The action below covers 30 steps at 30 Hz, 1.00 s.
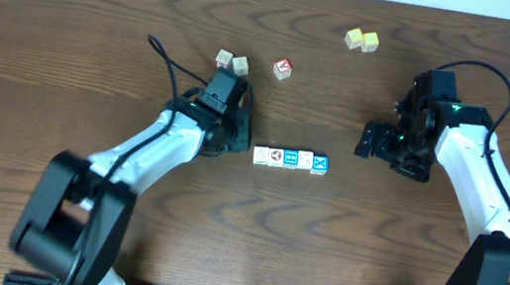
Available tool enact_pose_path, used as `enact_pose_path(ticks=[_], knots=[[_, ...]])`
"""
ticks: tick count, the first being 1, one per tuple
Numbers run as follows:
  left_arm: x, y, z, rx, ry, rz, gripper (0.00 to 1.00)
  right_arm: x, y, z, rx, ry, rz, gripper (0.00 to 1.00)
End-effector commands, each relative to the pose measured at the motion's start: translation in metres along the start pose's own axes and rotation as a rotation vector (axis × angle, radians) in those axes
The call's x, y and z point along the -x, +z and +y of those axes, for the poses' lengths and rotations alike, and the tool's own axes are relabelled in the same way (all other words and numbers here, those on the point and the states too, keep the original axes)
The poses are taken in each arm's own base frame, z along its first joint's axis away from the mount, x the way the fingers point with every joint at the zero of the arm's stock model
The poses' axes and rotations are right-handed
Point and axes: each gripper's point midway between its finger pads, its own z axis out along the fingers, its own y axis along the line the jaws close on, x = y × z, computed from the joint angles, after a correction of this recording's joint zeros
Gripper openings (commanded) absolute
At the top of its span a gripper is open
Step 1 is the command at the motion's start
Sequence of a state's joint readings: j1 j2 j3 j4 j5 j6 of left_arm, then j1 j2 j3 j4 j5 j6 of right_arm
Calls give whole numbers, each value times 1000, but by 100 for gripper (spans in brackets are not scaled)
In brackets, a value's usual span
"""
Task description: Lift 5 blocks
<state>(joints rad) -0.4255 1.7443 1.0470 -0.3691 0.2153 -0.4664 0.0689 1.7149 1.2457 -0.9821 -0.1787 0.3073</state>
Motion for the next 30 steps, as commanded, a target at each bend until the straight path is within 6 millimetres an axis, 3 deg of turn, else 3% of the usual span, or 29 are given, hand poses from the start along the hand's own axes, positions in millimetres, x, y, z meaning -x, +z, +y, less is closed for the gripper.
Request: enact_pose_path(ticks=[1, 4, 16, 30], knots=[[35, -44, -36, -105, 54, -142, 7, 1, 3, 0, -9, 5, -2, 93], [33, -41, -42, -114, 68, -142, 7, 4, 3, 1, -4, 3, -18, 93], [8, 13, -63, -122, 90, -67, 7, 3, 3, 1, -5, 3, -13, 93], [-3, 26, -52, -80, 82, -28, 8, 3, 3, 0, -6, 3, -12, 92]])
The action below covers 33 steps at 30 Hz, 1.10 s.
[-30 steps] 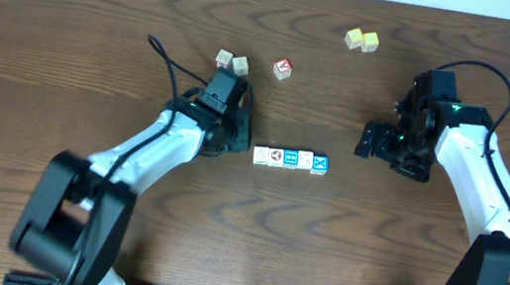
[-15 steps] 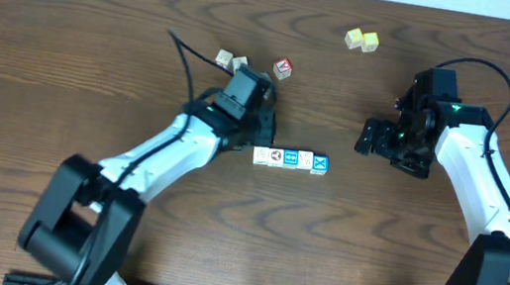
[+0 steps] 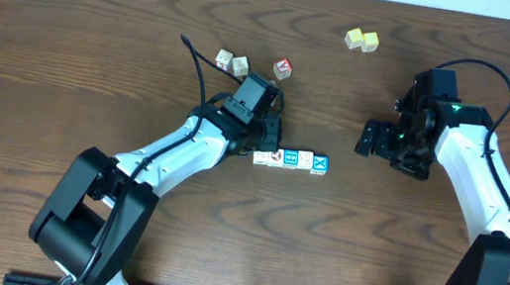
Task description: Lift 5 blocks
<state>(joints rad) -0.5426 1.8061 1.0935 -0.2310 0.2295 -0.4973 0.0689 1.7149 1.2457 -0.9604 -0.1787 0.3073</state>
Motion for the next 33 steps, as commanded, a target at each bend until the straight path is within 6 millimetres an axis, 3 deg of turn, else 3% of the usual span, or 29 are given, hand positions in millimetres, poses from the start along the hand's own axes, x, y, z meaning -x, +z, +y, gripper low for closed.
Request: enact_pose_path(ticks=[1, 25, 33], knots=[[-10, 12, 11, 36, -12, 33, 7, -2, 3, -1, -12, 7, 9, 92], [-26, 18, 13, 37, -21, 102, 7, -3, 3, -1, -13, 8, 12, 91], [-16, 17, 10, 19, -18, 68, 7, -3, 3, -1, -13, 8, 12, 92]])
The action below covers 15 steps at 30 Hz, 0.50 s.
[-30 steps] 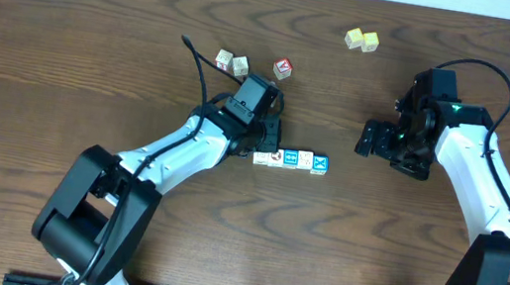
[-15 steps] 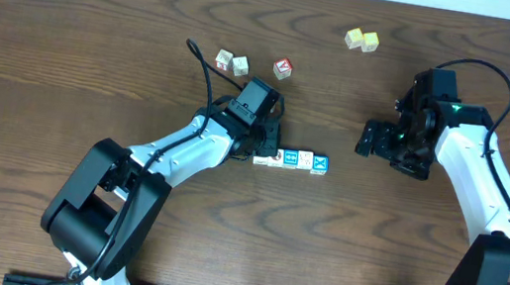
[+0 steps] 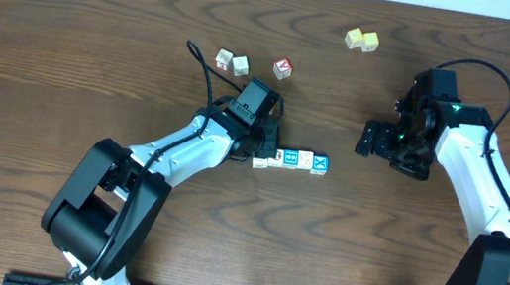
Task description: Lift 5 blocks
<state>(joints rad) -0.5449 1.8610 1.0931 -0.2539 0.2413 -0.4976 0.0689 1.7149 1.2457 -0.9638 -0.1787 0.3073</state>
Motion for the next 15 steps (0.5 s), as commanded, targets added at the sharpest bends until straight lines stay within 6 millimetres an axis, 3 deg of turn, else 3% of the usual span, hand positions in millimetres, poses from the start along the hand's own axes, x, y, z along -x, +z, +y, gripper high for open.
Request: enact_pose_path(ticks=[1, 5, 9, 13, 15], knots=[[5, -2, -2, -16, -7, -14, 7, -2, 3, -1, -13, 7, 10, 91], [24, -22, -6, -43, -17, -72, 7, -4, 3, -2, -15, 8, 16, 91], [36, -56, -4, -56, -76, -121, 7, -4, 3, -2, -15, 8, 17, 91], [14, -72, 10, 0, -116, -42, 7, -4, 3, -2, -15, 8, 15, 91], [-14, -69, 20, 57, -162, 57, 7, -1, 3, -1, -12, 7, 6, 91]])
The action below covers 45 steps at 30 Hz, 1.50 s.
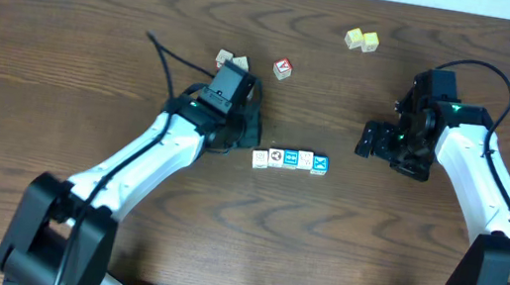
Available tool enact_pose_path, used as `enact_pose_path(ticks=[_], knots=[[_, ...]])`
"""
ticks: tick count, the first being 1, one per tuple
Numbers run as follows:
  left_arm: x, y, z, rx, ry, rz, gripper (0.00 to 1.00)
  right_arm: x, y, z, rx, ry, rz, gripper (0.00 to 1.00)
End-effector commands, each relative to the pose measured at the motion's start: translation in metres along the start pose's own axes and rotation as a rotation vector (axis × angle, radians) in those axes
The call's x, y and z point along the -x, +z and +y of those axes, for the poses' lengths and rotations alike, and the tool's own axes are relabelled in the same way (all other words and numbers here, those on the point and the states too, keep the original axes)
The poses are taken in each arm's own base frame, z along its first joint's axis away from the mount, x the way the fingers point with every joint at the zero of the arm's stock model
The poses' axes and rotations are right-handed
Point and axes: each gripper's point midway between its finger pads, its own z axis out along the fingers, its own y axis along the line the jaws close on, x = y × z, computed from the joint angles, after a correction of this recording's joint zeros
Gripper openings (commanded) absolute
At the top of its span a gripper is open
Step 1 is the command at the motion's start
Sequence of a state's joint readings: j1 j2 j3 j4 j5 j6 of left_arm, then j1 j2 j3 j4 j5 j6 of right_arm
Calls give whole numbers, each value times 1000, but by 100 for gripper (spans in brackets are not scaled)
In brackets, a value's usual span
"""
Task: Lift 5 blocks
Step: 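Nudge the row rightward with the left gripper to align it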
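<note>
A row of several small white and blue picture blocks (291, 160) lies on the wooden table (71, 27), touching end to end. My left gripper (243, 129) hovers just up and to the left of the row's left end; its fingers are a dark mass and their state is unclear. My right gripper (366, 139) sits well to the right of the row, pointing left, apparently open and holding nothing.
Two cream blocks (228, 59) lie behind the left wrist, partly covered by it. A red-marked block (282, 67) sits next to them. Two yellow blocks (361, 40) rest at the back right. A black cable (168, 60) loops off the left arm.
My left gripper has drawn back up and to the left from the row's left end, and the arm's elbow has swung left. The row and my right arm have not moved.
My left gripper began left of the row, apart from it. Later it stood over the row's left end and stayed close against it. Now it is back to the upper left. The row has lain in one place throughout, and my right arm has stayed still.
</note>
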<state>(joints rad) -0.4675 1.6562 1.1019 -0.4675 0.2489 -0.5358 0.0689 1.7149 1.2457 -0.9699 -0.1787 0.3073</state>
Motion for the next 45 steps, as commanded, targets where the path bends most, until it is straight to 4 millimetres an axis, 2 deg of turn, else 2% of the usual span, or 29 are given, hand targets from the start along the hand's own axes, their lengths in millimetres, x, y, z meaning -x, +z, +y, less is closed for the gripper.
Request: enact_pose_path(ticks=[1, 3, 5, 9, 15, 23, 27, 34, 45], knots=[[-34, 2, 13, 73, -70, 122, 7, 1, 3, 0, -8, 5, -5, 92], [-60, 9, 23, 126, -108, 199, 7, 4, 3, 1, -5, 3, -16, 92], [-78, 16, 27, 155, -125, 239, 7, 6, 3, 2, -1, 1, -25, 92], [-91, 34, 22, 154, -105, 256, 7, 8, 3, 2, 1, 1, -31, 92], [-94, 48, 16, 148, -120, 253, 7, 4, 3, 1, -4, 2, -17, 92], [-87, 60, 15, 136, -105, 225, 7, 6, 3, 1, -2, 1, -24, 92], [-84, 62, 13, 125, -102, 212, 7, 5, 3, 1, -2, 1, -22, 92], [-75, 62, 21, 173, -92, 161, 7, 5, 3, 1, -2, 1, -22, 92], [-69, 64, 16, 148, -77, 136, 7, 4, 3, 1, -3, 2, -18, 92]])
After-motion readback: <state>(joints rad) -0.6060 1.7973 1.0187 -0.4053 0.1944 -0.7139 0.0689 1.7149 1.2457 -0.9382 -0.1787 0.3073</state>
